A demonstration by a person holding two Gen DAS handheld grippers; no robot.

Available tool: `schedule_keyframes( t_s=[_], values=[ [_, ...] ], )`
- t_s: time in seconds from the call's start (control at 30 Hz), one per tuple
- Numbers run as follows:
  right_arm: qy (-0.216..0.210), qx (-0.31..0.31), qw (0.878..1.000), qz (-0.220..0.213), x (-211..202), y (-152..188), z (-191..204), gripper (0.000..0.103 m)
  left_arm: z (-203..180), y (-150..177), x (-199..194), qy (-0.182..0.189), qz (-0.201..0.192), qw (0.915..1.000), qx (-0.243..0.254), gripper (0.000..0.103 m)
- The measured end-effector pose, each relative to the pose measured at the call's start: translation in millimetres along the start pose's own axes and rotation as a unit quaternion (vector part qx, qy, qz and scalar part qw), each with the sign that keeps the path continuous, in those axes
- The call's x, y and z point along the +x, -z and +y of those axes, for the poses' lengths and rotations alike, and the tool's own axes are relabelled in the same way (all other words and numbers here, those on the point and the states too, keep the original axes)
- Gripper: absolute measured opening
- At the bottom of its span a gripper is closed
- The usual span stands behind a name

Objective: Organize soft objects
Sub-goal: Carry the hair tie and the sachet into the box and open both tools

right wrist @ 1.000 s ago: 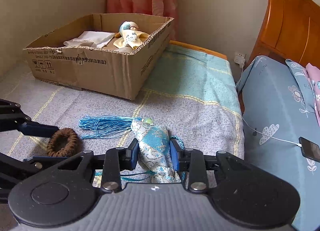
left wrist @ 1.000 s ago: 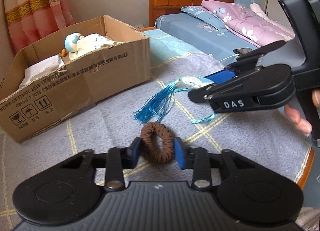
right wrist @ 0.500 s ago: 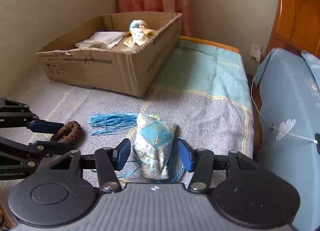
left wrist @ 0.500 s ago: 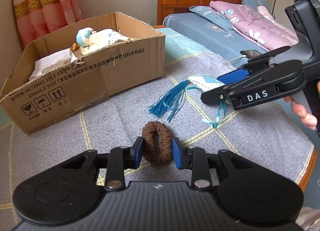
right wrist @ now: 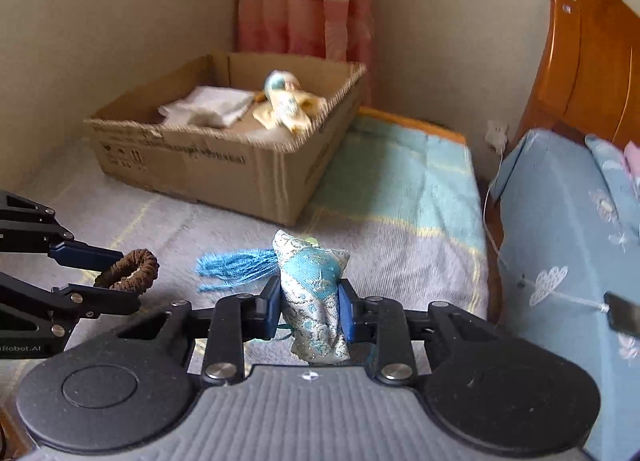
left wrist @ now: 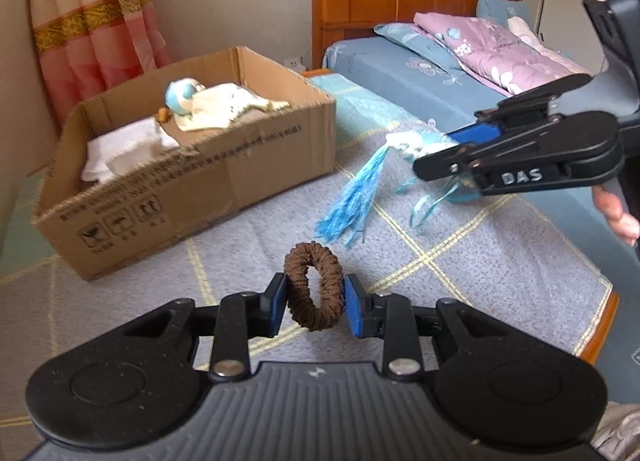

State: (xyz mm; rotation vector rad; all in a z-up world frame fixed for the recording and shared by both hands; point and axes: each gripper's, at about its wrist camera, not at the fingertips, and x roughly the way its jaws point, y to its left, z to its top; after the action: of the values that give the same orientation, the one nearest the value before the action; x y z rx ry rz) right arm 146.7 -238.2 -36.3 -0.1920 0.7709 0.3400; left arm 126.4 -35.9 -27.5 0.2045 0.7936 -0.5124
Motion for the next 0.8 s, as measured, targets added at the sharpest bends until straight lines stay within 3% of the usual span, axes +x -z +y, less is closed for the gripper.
schedule_keyframes(
  t_s=[0.5, 0.8],
  values=[
    [0.012, -0.086, 0.992, -0.087, -64.2, -65.3, 29.5, 0.033, 33.4, 5.5, -33.0, -0.034, -0.032, 0.9980, -0.043, 0.029],
    [0.006, -0.124, 0.985, -0.121, -41.7, -137.1, 56.1, 0.033, 57.2, 10.7, -50.7, -0.052, -0.051, 0.9951, -0.067, 0.029]
  ],
)
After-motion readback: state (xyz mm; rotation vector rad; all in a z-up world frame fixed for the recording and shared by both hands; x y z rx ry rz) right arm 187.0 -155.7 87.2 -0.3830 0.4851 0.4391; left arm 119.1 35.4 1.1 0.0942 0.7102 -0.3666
